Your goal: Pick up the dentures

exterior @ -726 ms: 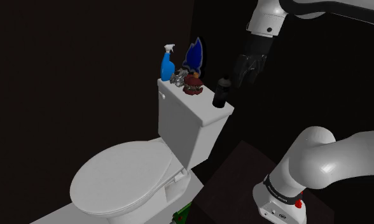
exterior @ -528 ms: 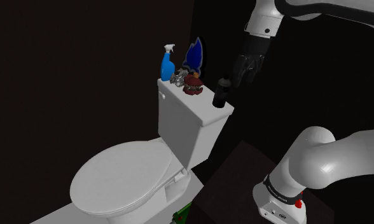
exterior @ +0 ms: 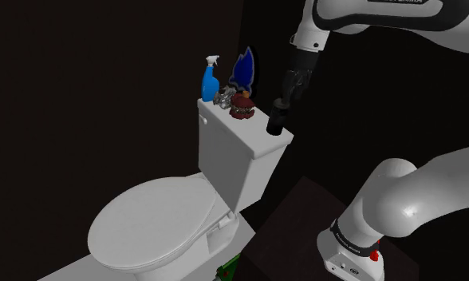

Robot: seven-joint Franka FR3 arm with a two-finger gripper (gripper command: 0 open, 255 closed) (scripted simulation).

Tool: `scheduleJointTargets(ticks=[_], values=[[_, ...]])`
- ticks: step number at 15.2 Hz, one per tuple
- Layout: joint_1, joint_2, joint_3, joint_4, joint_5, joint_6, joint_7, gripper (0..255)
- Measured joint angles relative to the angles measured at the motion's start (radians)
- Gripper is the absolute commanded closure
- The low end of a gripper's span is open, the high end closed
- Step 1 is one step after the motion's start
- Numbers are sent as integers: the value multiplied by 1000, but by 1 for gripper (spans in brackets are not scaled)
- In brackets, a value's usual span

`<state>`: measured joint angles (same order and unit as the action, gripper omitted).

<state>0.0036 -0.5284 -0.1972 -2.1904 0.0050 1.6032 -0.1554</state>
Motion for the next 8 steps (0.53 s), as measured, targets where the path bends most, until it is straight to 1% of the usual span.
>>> scheduleJointTargets(ticks=[3,5,8], values=[[3,87,-59,27,-9,57,-110,0],[12,153,-82,58,-1,91,-165,0],[19,273,-128,142,20,120,-271,0]])
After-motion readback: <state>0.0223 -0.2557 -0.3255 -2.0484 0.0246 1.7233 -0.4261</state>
